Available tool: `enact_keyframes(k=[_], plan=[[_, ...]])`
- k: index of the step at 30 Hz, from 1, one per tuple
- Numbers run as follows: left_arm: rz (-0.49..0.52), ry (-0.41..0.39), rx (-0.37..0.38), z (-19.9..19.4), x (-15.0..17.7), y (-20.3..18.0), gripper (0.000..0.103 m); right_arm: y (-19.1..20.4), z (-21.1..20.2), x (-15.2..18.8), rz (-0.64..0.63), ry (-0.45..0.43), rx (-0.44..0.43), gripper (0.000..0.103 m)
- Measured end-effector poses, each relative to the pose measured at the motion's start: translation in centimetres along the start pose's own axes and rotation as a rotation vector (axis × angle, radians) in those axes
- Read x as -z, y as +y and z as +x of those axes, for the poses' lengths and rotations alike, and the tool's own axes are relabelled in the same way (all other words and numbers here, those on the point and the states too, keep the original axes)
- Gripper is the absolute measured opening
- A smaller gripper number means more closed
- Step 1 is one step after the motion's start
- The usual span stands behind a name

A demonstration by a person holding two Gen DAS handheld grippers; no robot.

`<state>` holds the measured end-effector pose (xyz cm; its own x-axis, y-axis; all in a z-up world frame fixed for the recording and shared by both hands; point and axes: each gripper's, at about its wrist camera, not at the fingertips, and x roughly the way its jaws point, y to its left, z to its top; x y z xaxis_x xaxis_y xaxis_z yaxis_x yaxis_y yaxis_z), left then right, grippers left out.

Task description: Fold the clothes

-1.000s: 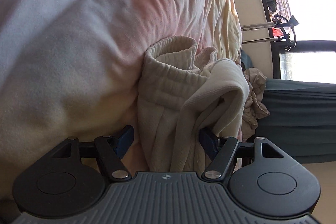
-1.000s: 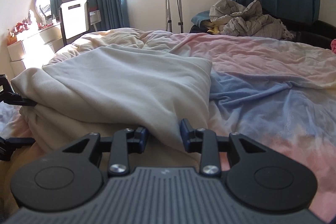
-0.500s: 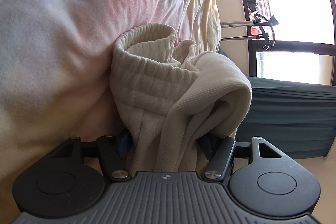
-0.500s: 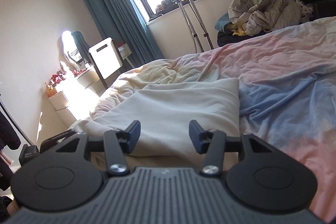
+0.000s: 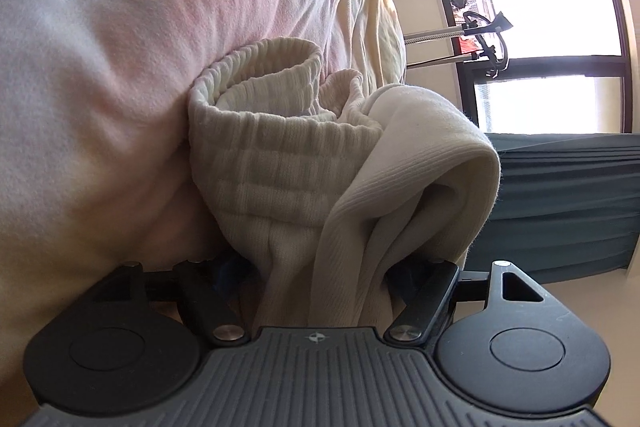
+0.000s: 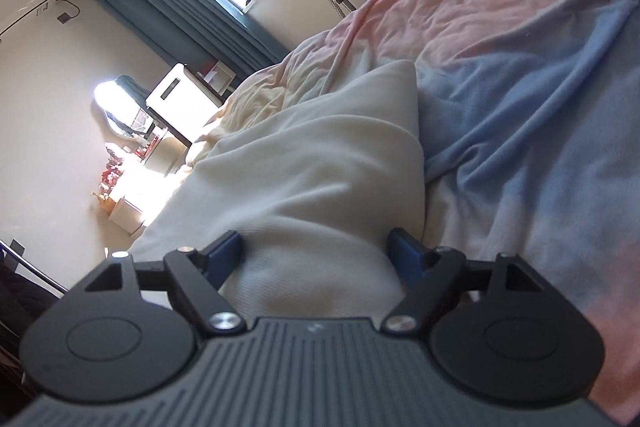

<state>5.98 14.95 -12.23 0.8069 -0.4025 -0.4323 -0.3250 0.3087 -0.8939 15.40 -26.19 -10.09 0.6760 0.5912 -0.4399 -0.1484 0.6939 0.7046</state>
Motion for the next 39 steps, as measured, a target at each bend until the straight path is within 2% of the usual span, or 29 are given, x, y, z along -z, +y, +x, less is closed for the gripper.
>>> enact_keyframes(k=[3,5,7,8,10,11,13,17,22,26,30,35,39], plan=[[0.035,-0.018,-0.009,0.3,0.1,-0.5,0.075,0.5,1.0,-0.2,-0.032,0.004,0.013,0.088],[0.080,-0.028,-0.016,0.0,0.4,-1.1,0.068,0.9,1.0,-0.1,-0.059,-0.018,0.035,0.080],[0.127,-0.038,-0.023,-0.5,0.6,-1.8,0.049,2.1,0.7,0.5,-0.148,-0.069,0.072,0.062],[0.150,-0.042,-0.026,-0.7,0.8,-2.2,0.045,2.7,0.6,0.9,-0.198,-0.096,0.091,0.058],[0.197,-0.052,-0.033,-1.2,1.1,-2.9,0.039,5.0,0.2,1.8,-0.349,-0.162,0.144,0.042],[0.220,-0.056,-0.037,-1.4,1.2,-3.2,0.038,6.1,0.0,2.1,-0.400,-0.186,0.161,0.040],[0.267,-0.066,-0.044,-1.8,1.5,-3.9,0.034,7.4,-0.9,1.9,-0.414,-0.232,0.163,0.032],[0.363,-0.082,-0.055,-2.9,2.1,-5.6,0.032,9.4,-3.3,0.9,-0.403,-0.295,0.158,0.027],[0.469,-0.095,0.001,-5.4,4.6,-10.5,0.032,11.9,-8.3,-0.9,-0.424,-0.372,0.146,0.024],[0.516,-0.066,0.043,-4.5,8.4,-15.2,0.032,12.1,-14.6,-3.3,-0.426,-0.454,0.159,0.024],[0.602,-0.025,0.098,-2.2,15.3,-20.0,0.032,9.9,-22.1,-6.1,-0.454,-0.547,0.224,0.024],[0.687,0.069,0.178,3.9,23.7,-25.7,0.032,4.3,-31.3,-8.9,-0.455,-0.643,0.356,0.024],[0.754,0.161,0.230,10.2,30.0,-28.7,0.032,-1.5,-37.2,-11.0,-0.419,-0.704,0.462,0.024]])
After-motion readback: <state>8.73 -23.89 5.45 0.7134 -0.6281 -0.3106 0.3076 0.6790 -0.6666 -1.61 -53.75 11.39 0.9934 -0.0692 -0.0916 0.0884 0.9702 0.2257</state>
